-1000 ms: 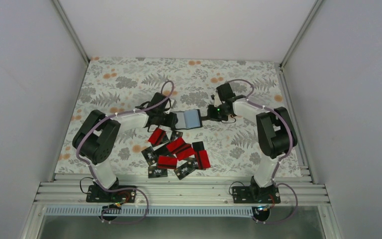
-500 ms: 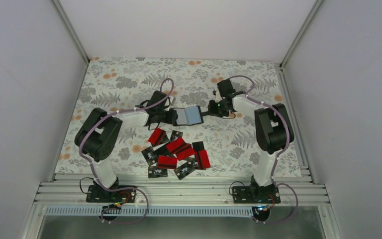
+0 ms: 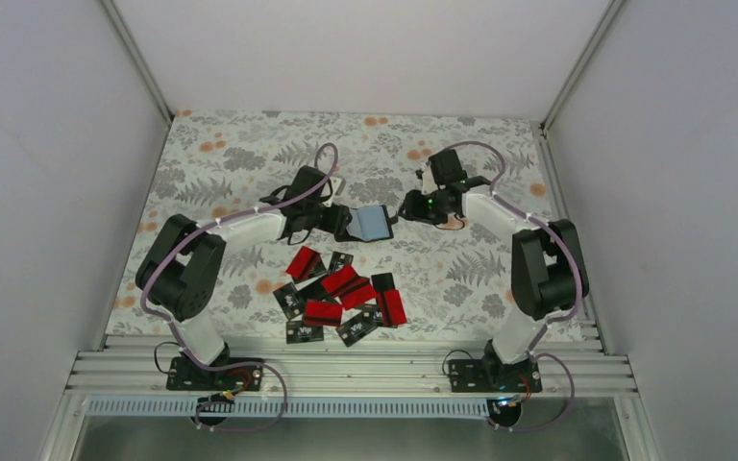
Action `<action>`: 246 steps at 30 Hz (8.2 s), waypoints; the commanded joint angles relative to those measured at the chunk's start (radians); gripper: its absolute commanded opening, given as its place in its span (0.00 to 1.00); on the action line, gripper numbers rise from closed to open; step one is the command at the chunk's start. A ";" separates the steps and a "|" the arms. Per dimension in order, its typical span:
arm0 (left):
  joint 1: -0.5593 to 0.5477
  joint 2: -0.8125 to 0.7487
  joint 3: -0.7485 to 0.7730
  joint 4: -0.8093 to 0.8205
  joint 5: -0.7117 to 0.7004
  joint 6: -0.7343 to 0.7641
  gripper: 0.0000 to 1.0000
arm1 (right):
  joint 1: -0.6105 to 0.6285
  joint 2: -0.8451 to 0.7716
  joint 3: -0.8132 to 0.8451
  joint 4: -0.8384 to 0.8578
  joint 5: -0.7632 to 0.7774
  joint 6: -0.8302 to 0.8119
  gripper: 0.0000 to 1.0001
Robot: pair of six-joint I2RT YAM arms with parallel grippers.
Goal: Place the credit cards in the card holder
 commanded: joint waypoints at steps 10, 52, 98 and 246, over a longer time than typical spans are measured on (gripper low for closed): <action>-0.039 -0.088 0.014 -0.058 0.012 0.022 0.68 | 0.025 -0.255 -0.234 -0.015 -0.157 0.012 0.46; -0.158 -0.460 -0.231 -0.180 0.157 -0.039 0.72 | 0.092 -0.754 -0.594 0.110 -0.195 0.502 0.77; -0.847 -0.013 -0.032 -0.582 -0.410 -0.073 0.70 | 0.175 -0.878 -0.653 0.002 -0.066 0.479 0.79; -0.872 0.119 -0.039 -0.627 -0.530 -0.076 0.35 | 0.175 -0.851 -0.685 0.025 -0.120 0.421 0.79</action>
